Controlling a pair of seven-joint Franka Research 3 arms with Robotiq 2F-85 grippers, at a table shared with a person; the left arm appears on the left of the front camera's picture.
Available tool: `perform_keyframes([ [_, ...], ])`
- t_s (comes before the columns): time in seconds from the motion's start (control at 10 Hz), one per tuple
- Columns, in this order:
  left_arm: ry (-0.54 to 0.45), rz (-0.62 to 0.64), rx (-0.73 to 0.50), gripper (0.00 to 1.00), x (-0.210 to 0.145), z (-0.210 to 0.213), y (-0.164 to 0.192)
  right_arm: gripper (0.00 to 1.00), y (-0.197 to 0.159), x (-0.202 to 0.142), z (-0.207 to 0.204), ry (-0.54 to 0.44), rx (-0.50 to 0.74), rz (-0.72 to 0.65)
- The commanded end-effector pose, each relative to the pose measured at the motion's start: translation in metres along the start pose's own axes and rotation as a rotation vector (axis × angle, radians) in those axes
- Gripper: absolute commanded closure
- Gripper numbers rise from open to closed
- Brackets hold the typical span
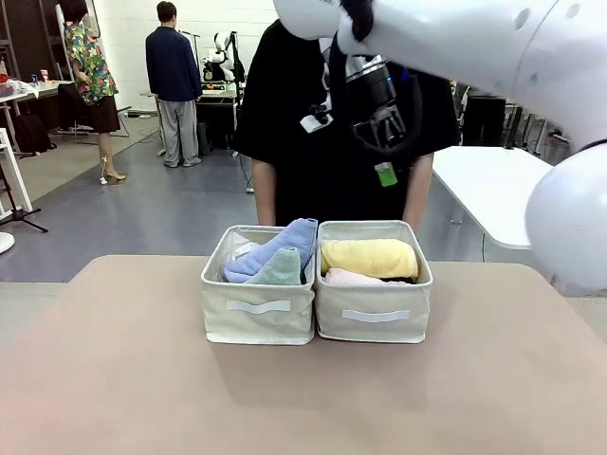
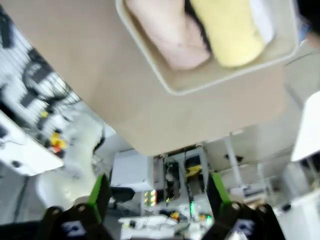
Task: Sort the towels based on their folding style.
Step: Pick up another triangle-folded towel from the table and place it in the left Fabric basket.
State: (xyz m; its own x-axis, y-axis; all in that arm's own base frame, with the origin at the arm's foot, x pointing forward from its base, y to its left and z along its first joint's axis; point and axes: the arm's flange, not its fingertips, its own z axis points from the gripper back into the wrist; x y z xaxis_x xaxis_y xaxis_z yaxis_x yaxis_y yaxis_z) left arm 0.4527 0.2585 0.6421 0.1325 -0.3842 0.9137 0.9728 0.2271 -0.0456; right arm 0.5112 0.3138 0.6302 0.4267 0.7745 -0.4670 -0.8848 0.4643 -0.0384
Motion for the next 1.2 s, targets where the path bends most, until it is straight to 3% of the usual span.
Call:
perform_keyframes([
  [0.0,-0.003,-0.003,-0.002,0.0,0.002,0.001,-0.001,0.0,0.07,-0.093,-0.136,-0.054,-0.017,-0.075],
  [0.1,-0.003,-0.003,-0.002,0.0,0.002,0.001,-0.001,0.0,0.073,-0.11,-0.142,-0.082,-0.024,-0.11],
  [0.3,-0.003,-0.003,-0.002,0.0,0.002,0.001,-0.001,0.0,0.068,-0.159,-0.144,-0.322,-0.073,-0.214],
  [0.5,-0.003,-0.003,-0.002,0.0,0.002,0.001,-0.001,0.0,0.038,-0.197,-0.153,-0.506,-0.061,-0.252],
  [0.8,-0.003,-0.003,-0.002,0.0,0.002,0.001,-0.001,0.0,-0.019,-0.201,-0.168,-0.619,-0.002,-0.26],
  [1.0,-0.003,-0.003,-0.002,0.0,0.002,0.001,-0.001,0.0,-0.036,-0.194,-0.168,-0.642,0.012,-0.255],
  [1.1,-0.003,-0.003,-0.002,0.0,0.002,0.001,-0.001,0.0,-0.041,-0.189,-0.167,-0.615,0.072,-0.33],
])
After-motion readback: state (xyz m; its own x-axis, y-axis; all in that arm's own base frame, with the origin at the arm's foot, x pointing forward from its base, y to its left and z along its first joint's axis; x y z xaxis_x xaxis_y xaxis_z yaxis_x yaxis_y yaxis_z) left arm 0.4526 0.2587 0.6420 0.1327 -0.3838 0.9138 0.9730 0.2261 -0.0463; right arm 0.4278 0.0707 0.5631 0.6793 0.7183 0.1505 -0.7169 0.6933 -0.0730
